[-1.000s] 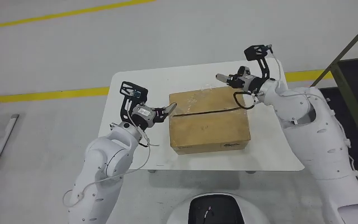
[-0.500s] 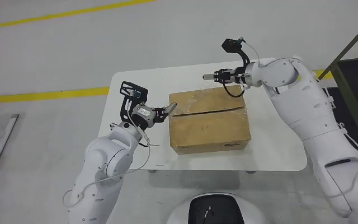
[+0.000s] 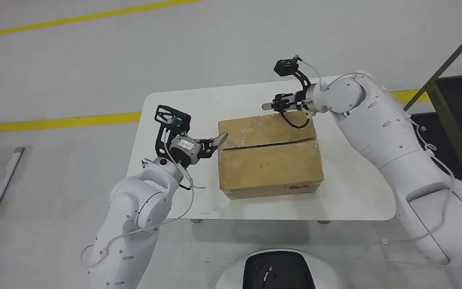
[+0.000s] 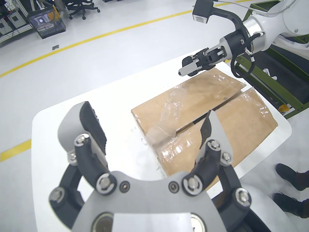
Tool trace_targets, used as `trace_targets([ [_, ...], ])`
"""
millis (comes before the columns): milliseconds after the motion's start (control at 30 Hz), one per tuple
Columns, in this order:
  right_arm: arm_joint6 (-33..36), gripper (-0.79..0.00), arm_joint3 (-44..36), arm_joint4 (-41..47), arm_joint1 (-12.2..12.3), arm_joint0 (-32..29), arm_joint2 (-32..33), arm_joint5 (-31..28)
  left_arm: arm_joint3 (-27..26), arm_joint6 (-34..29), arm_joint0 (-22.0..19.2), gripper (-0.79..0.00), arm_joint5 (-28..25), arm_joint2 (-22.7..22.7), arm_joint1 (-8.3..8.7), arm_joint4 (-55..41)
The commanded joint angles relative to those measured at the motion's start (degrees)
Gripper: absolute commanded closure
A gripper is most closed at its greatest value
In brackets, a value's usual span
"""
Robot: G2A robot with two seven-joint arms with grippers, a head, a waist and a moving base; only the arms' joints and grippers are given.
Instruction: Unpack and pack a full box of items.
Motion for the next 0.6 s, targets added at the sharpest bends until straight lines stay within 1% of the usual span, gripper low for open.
trace_targets([
  [0,-0.31,-0.237,1.1,0.36,-0.33,0.36,-0.44,-0.3,0.0,0.0,0.0,-0.785,0.0,0.0,0.0,0.0],
  [67,-0.58,-0.265,2.08,0.42,-0.66,0.74,-0.97,-0.8,0.0,0.0,0.0,-0.785,0.0,0.0,0.0,0.0],
  [167,-0.92,-0.28,3.43,0.2,-1.14,1.15,-1.86,-1.84,0.0,0.0,0.0,-0.785,0.0,0.0,0.0,0.0],
  [267,-1.67,-0.289,4.8,0.23,-1.61,1.59,-2.49,-2.1,0.0,0.0,0.0,-0.785,0.0,0.0,0.0,0.0],
  [433,-3.85,-0.326,6.85,-0.16,-2.25,2.66,-3.16,-1.83,0.0,0.0,0.0,-0.785,0.0,0.0,0.0,0.0],
  [567,-6.61,-0.326,8.33,-0.52,-2.58,3.59,-3.27,-1.81,0.0,0.0,0.0,-0.785,0.0,0.0,0.0,0.0],
])
